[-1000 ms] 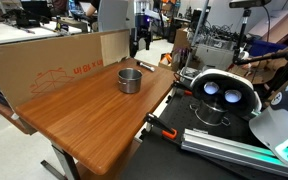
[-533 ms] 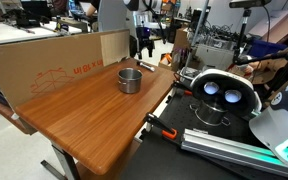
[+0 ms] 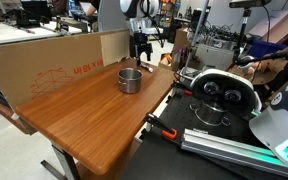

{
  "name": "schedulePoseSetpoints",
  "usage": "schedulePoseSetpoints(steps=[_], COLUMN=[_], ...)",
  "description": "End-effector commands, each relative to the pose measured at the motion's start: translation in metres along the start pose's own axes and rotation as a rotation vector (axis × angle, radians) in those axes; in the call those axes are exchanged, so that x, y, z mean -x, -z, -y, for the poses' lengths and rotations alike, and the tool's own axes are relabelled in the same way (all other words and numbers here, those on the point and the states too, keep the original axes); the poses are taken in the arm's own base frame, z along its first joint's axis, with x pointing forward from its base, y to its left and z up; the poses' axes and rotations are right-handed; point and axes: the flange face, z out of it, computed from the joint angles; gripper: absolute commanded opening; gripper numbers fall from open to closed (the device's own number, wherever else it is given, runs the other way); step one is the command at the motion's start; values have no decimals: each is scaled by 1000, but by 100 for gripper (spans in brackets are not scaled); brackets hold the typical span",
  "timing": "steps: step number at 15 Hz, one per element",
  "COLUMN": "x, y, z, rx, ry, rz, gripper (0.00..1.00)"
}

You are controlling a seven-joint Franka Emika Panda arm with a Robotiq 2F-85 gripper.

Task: Put the marker in the pot

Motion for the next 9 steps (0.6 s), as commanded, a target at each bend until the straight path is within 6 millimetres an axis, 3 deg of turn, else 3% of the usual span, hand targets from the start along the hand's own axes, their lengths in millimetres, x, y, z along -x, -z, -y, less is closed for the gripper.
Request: schedulePoseSetpoints(steps=[1, 3, 4, 5, 9], x=[-8, -10, -10, -11, -11], y=[-7, -10, -11, -11, -7], z=[8, 12, 12, 11, 6], rx=[42, 44, 42, 45, 67], ry=[19, 21, 22, 23, 19], rz=[-15, -10, -2, -5, -4], gripper=[100, 100, 75, 72, 45])
